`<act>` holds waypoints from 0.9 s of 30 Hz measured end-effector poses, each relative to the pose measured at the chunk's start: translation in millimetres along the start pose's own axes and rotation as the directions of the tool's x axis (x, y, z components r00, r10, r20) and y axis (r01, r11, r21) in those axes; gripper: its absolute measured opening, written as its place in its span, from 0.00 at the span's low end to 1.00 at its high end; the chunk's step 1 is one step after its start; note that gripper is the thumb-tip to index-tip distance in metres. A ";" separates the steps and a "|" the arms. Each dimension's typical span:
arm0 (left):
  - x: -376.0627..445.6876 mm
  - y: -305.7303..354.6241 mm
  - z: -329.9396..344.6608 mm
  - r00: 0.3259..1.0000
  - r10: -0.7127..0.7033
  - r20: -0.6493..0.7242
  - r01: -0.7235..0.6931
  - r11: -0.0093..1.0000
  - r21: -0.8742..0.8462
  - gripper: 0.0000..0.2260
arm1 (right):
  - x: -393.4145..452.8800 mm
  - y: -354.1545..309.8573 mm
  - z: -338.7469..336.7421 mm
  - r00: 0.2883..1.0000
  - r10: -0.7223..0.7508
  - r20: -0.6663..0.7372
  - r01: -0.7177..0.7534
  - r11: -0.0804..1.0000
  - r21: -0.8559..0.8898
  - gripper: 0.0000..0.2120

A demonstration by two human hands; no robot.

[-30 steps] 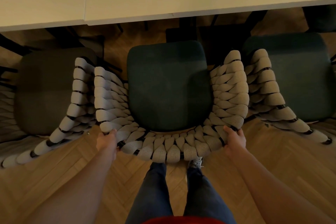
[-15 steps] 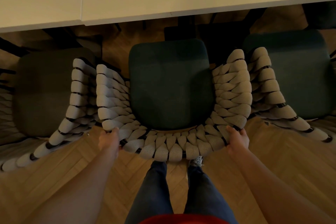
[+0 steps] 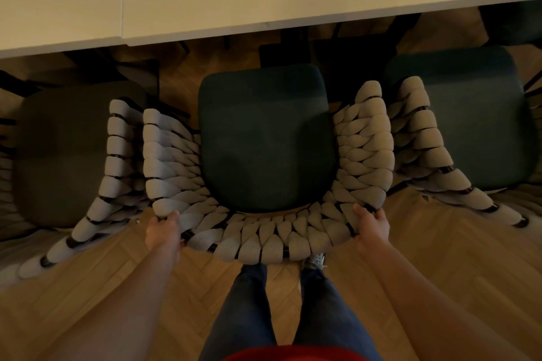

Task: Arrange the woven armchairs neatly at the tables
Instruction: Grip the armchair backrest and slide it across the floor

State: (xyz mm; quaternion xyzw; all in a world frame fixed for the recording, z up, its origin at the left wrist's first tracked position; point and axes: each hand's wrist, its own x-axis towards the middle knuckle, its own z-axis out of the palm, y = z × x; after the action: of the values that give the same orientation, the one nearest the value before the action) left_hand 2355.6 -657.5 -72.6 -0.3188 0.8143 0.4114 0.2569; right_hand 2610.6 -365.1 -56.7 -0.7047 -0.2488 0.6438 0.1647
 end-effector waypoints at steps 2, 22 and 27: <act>1.3 -0.6 -1.3 1.000 0.002 0.003 -0.002 1.000 0.000 0.21 | 0.2 1.0 1.9 1.000 0.000 -0.005 0.000 1.000 0.011 0.23; -3.9 -7.7 -0.5 0.998 -0.011 0.055 0.013 0.999 -0.036 0.20 | 8.7 0.1 -3.8 0.999 -0.022 -0.032 0.020 0.996 -0.084 0.25; -6.1 -12.8 -6.8 0.993 0.001 0.116 0.003 0.999 -0.039 0.22 | 7.9 -6.2 -9.7 0.999 -0.024 0.030 0.028 0.987 -0.158 0.26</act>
State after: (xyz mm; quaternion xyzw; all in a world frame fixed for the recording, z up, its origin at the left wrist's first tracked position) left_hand 2367.9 -667.2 -71.3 -0.2997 0.7897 0.4448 0.2977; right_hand 2619.7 -354.7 -58.6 -0.7033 -0.3105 0.6295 0.1132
